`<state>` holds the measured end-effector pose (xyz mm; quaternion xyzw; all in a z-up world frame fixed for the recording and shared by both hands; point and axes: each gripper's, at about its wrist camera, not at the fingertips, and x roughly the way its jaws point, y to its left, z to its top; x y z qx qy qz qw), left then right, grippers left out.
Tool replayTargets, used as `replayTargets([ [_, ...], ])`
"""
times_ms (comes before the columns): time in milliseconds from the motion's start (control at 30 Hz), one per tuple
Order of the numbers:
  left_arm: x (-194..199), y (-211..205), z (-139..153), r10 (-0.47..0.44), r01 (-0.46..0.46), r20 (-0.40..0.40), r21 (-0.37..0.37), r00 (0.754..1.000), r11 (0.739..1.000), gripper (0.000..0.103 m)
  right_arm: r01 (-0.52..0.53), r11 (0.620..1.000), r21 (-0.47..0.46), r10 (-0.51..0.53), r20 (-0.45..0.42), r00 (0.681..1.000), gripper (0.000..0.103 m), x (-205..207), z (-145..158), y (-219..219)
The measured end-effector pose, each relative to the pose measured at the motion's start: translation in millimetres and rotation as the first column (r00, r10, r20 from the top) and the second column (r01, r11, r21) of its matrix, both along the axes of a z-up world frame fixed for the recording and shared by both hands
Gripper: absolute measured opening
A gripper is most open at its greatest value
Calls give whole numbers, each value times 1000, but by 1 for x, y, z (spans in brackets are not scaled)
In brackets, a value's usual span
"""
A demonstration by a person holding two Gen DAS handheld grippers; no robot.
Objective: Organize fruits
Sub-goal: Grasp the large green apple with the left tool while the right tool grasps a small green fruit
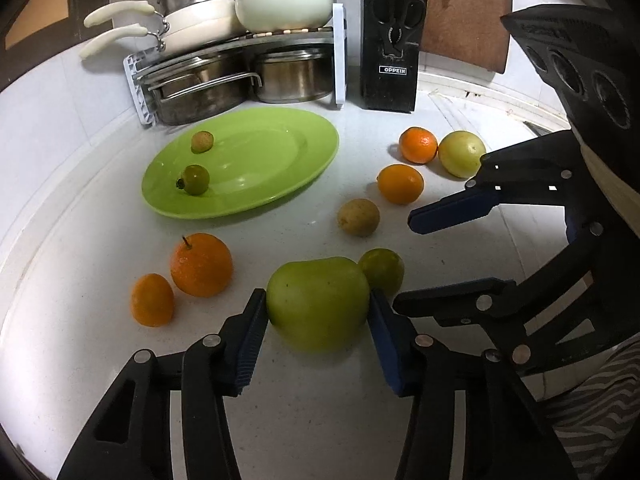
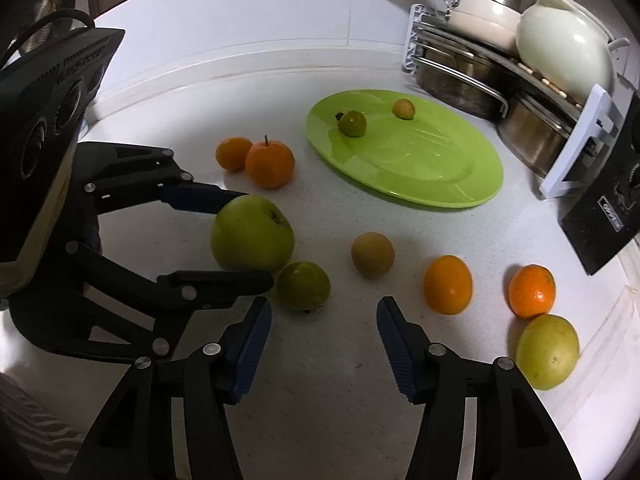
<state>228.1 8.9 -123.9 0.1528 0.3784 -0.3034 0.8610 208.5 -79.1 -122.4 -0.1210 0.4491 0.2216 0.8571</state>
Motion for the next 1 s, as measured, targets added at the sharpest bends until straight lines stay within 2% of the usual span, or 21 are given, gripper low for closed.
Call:
replayTargets([
  [267,-7,18,12,163,-162,-25,20,986,987,50,-9,999,41,9,-11,1000,52,7,-5,6],
  [300,-8,20,13,176,-176,-23,23,984,984,50,-7,998,55,8,-19,1000,47,9,-7,7],
  [467,-10,25,13,232,-231,-37,24,972,973,50,1,998,64,1,-40,999,39,13,-12,12],
  [533,-10,26,12,250,-249,-51,14,967,968,50,4,998,63,-2,-35,999,31,14,-11,12],
  [700,-13,27,14,275,-276,-57,-2,960,961,50,20,997,71,-19,-17,1000,31,11,-5,9],
  [1000,-23,24,30,288,-288,-18,-30,957,957,50,46,995,91,-49,33,998,31,-1,15,2],
])
